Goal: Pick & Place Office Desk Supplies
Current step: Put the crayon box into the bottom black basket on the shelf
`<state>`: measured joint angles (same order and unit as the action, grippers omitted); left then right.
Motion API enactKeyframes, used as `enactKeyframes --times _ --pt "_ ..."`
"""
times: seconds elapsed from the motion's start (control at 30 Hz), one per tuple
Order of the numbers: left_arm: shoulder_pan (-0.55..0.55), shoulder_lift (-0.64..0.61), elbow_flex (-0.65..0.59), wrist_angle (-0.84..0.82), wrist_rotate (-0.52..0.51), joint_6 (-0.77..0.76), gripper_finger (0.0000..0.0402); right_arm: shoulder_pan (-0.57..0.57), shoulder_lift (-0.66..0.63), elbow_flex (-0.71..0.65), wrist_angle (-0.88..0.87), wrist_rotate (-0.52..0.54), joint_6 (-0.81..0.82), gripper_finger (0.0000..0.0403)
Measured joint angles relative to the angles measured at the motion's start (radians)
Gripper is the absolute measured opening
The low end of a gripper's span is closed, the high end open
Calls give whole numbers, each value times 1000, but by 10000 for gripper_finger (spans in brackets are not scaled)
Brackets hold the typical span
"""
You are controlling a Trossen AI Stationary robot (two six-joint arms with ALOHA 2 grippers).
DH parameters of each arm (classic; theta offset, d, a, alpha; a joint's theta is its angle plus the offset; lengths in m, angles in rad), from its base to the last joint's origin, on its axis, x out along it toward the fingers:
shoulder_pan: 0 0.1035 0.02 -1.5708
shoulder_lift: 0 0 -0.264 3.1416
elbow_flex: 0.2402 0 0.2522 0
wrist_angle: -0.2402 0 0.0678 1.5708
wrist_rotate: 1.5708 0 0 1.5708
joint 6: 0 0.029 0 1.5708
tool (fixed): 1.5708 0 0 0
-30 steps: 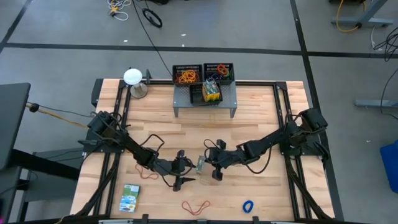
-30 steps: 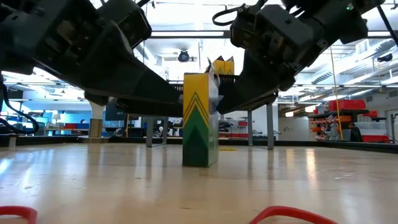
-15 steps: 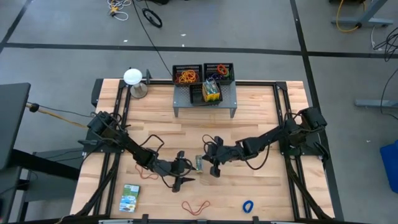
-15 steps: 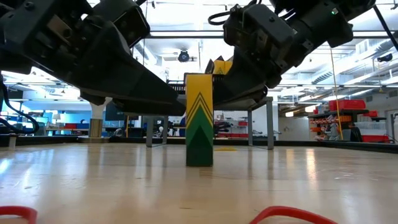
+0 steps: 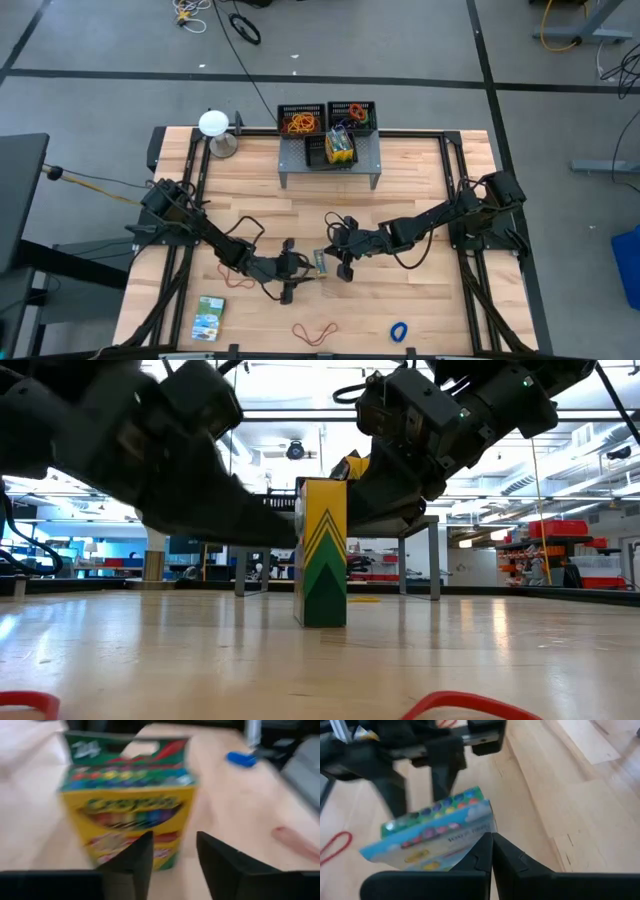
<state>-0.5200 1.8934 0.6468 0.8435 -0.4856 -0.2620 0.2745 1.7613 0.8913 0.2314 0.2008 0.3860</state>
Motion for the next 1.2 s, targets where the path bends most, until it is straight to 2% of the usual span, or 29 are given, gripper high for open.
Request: enactKeyframes --times 0.2,0.3,0.37,0.47,0.6,0.7,0.8,1.07,1.2 --pt "-50 -76 0 -210 -160 -44 66 3 -34 4 -61 4 103 11" --pt "-88 -111 -17 -251 -261 -102 23 4 -54 54 -257 51 262 11" --pt "-111 -119 -48 -219 -309 -137 8 4 -56 125 -434 57 354 11" --pt "-141 -119 -118 -111 -364 -175 7 12 -56 246 -675 78 486 11" --pt "-166 -118 -219 44 -400 -210 7 26 -54 395 -880 87 654 22" --pt "-175 -118 -272 134 -406 -214 9 32 -54 491 -974 58 757 54" --pt "-173 -118 -294 143 -406 -214 16 32 -54 544 -1001 17 808 103" --pt "-173 -118 -293 141 -405 -214 20 23 9 603 -974 -3 841 256" --pt "-173 -117 -292 145 -397 -214 21 18 59 611 -949 -19 865 304"
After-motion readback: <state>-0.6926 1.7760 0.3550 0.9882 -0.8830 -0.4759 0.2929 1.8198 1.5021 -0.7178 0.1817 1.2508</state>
